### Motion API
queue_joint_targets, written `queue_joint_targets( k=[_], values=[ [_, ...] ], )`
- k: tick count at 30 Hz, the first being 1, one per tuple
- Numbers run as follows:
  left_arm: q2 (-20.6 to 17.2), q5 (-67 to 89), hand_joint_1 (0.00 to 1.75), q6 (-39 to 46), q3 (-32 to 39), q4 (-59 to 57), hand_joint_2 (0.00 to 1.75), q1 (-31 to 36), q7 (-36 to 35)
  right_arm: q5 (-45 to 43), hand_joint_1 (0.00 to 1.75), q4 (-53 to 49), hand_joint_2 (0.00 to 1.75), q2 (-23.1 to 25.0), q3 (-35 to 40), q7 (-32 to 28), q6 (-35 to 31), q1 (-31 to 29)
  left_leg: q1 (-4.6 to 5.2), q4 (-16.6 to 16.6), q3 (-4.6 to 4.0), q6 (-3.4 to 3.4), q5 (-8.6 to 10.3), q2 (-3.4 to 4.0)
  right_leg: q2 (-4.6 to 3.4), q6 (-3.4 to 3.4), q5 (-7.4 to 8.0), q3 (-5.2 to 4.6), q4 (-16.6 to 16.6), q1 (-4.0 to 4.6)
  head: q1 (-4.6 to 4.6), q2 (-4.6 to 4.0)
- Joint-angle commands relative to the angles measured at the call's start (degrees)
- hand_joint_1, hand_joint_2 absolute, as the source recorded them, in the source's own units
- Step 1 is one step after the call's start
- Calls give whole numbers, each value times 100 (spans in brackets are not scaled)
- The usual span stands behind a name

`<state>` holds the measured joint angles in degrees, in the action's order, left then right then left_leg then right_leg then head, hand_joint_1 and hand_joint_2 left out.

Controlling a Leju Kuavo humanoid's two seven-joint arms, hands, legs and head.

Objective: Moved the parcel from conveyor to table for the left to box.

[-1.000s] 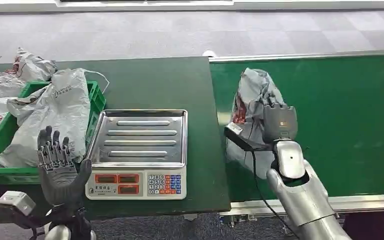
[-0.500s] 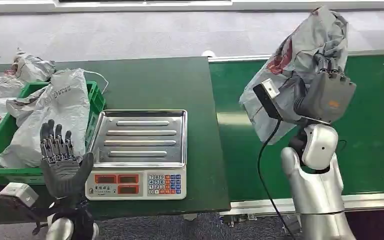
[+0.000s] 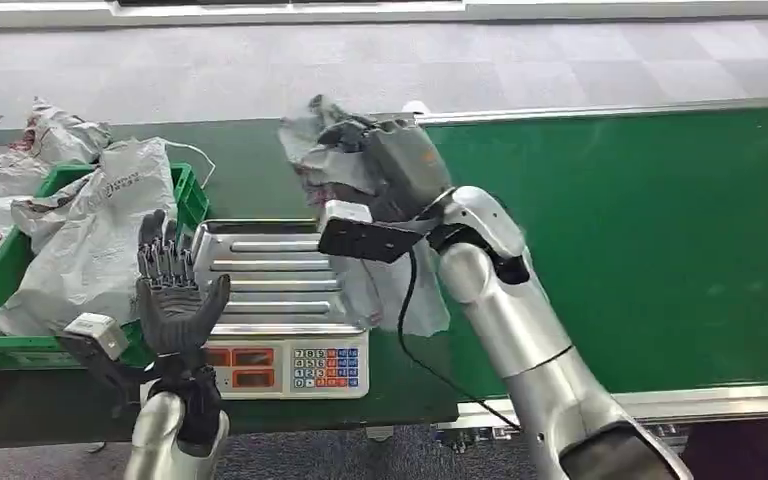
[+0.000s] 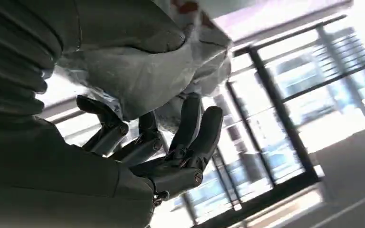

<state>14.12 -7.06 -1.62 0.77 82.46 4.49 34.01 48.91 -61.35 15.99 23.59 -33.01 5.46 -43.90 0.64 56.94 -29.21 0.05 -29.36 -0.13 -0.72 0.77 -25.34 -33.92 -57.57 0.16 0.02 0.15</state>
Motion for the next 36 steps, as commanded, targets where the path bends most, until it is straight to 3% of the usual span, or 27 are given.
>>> queue_joint_targets(
  k=[1,9,10,11,12,14,15,16,19,22,26,32,35,36],
  values=[
    [-142,-105,0,82,139,-781,175,175,16,-687,175,154,175,72,1625,116,144,-213,-3,-16,15,-11,0,11,-6,-4,0,11,12,1,2,0],
    [-92,-16,0,-10,210,-810,175,252,-37,-905,175,518,175,122,1528,44,84,-244,2,-10,1,-8,3,1,4,-4,3,9,13,-1,0,0],
    [-98,-6,0,11,236,-790,175,224,-33,-671,175,684,175,177,1578,284,-146,-290,5,-6,1,-7,1,1,3,-3,1,8,9,-2,2,0],
    [-83,3,0,102,305,-677,175,137,-6,-259,9,877,175,249,1677,602,-529,-358,6,-5,1,-6,0,4,-1,-2,1,7,7,-4,2,0],
    [-77,-2,0,127,375,-528,175,31,-4,192,2,1205,175,345,1779,991,-879,-481,5,-11,4,-10,2,7,-2,-3,4,9,14,-4,2,0],
    [-11,-18,0,249,583,-59,175,-293,-20,1409,0,1853,175,401,2277,2343,-1867,-798,7,-5,3,-7,-4,22,-18,0,2,4,5,-10,0,0],
    [4,12,0,223,640,124,175,-416,-84,1428,0,2035,175,401,2515,2632,-2008,-904,6,-12,10,-11,-5,39,-33,-1,6,6,10,-9,2,0],
    [13,19,0,204,664,166,175,-446,-109,1353,0,2091,175,401,2582,2647,-2055,-935,6,-7,7,-9,-8,42,-37,0,4,3,5,-9,0,0],
    [100,40,0,227,797,310,175,-533,-164,2234,0,2576,175,401,2967,3962,-2218,-1179,3,-7,3,-9,-5,27,-18,0,2,1,5,-6,0,0],
    [170,362,0,521,891,396,175,-527,-199,2480,0,3071,175,401,2918,4815,-1858,-1291,0,-4,-1,-5,-4,9,-5,-1,0,2,4,-3,0,0],
    [220,554,0,816,889,562,175,-549,-214,2736,0,3272,175,401,2551,5106,-1885,-1243,-2,-9,-1,-8,2,-5,11,-6,3,8,12,-1,2,0],
    [189,785,0,1084,755,671,175,-512,-219,3056,0,2932,175,401,1905,4870,-1753,-969,-1,-3,-6,-7,0,-17,26,0,0,5,8,-2,0,0],
    [194,841,0,1115,665,801,175,-548,-209,3351,0,2435,175,354,1563,4770,-1992,-716,-4,-2,-6,-8,0,-20,28,1,-1,7,10,1,0,0],
    [147,945,0,1073,583,834,175,-570,-185,3563,0,2045,175,287,1442,4776,-2391,-553,-2,0,-8,-6,0,-17,24,2,0,2,7,-1,0,0]
  ],
)
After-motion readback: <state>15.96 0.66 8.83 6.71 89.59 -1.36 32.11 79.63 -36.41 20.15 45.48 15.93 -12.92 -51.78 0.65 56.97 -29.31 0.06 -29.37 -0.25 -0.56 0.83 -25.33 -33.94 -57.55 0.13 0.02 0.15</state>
